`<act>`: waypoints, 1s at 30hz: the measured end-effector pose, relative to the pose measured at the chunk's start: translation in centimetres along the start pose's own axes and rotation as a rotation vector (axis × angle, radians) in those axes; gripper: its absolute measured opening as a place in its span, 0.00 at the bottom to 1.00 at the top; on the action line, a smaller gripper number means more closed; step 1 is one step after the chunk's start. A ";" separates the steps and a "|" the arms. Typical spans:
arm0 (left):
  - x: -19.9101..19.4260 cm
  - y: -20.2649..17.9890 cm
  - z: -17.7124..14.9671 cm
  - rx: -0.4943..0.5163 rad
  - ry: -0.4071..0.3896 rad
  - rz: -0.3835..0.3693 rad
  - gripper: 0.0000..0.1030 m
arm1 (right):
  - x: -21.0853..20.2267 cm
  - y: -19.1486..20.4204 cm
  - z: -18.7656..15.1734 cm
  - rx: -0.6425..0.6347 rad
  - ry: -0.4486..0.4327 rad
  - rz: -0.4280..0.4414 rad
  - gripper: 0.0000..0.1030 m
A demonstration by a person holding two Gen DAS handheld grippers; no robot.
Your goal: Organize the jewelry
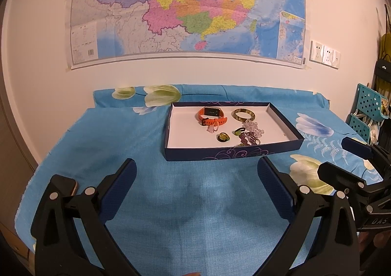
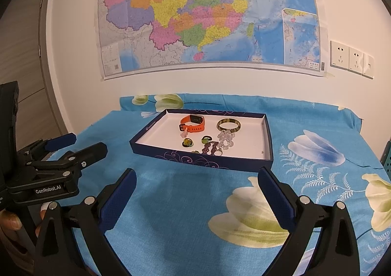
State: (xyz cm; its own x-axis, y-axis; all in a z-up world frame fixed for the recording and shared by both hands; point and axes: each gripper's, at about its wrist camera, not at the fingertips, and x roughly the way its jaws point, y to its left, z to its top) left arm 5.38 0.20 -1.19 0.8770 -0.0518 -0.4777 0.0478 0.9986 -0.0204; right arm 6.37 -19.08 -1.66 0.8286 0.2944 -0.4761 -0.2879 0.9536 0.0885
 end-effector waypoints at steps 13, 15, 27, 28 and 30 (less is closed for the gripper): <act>0.1 0.0 -0.1 0.001 0.001 0.002 0.95 | 0.0 -0.1 -0.2 0.015 0.000 -0.008 0.93; 0.1 0.0 -0.1 0.002 0.003 0.000 0.95 | 0.0 -0.1 -0.2 0.014 -0.001 -0.008 0.93; 0.2 0.1 -0.2 -0.001 0.004 0.003 0.95 | 0.0 0.0 -0.2 0.015 -0.001 -0.010 0.93; 0.2 0.2 -0.2 -0.002 0.004 0.002 0.95 | -0.1 0.0 -0.3 0.014 -0.001 -0.011 0.93; 0.2 0.1 -0.2 -0.001 0.004 0.002 0.95 | -0.1 0.0 -0.3 0.014 0.000 -0.010 0.93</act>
State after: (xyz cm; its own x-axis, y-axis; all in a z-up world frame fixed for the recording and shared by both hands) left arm 5.44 0.33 -1.45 0.8753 -0.0495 -0.4811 0.0454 0.9988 -0.0202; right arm 6.17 -19.08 -1.88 0.8315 0.2846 -0.4772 -0.2725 0.9573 0.0961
